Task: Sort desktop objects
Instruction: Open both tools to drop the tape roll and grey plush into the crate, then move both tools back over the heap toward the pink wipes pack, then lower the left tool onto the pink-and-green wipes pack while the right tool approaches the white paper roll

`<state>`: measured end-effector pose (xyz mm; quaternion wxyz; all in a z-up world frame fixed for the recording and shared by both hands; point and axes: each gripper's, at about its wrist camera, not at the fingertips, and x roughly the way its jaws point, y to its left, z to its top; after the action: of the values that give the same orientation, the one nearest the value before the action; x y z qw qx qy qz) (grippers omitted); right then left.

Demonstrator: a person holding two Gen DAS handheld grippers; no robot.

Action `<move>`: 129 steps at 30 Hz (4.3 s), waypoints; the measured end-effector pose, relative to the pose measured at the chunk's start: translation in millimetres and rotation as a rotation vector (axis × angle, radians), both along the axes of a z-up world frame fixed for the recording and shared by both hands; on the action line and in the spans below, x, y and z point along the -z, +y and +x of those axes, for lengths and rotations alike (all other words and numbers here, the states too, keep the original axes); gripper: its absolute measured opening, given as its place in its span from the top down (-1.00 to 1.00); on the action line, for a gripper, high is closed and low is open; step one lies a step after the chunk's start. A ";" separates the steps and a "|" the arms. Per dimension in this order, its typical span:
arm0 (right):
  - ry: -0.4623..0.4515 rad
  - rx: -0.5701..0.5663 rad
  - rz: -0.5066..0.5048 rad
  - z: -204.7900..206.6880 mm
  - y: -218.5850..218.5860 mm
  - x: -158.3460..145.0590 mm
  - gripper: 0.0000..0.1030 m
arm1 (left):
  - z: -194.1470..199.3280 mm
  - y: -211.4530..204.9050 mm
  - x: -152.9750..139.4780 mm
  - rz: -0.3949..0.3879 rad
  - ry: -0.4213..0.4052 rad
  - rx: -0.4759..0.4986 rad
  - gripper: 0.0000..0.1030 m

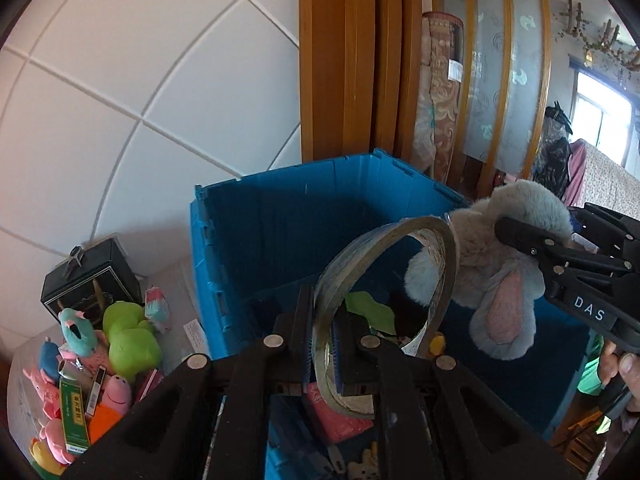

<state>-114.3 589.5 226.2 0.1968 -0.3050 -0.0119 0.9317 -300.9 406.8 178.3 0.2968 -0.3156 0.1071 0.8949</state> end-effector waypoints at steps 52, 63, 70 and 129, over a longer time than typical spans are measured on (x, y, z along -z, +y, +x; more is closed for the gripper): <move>-0.109 -0.112 -0.183 -18.3 8.3 -17.9 -1.00 | 6.6 6.2 -21.9 -0.134 -0.126 -0.106 0.00; 0.163 -0.266 -0.237 25.2 -125.2 -21.7 -1.00 | 76.8 -172.7 -21.2 0.063 0.054 -0.317 -0.01; 0.237 -0.389 -0.269 21.0 -219.3 12.3 -1.00 | 107.8 -315.3 19.0 0.128 0.106 -0.484 -0.01; -0.523 -0.791 -0.281 -72.9 -532.6 300.9 -1.00 | 161.8 -602.1 312.8 0.250 -0.666 -1.344 -0.01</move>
<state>-187.2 56.8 -74.7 -0.2244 -0.5244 -0.0499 0.8198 -139.1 -195.2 -134.5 -0.2620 -0.5305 -0.3057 0.7460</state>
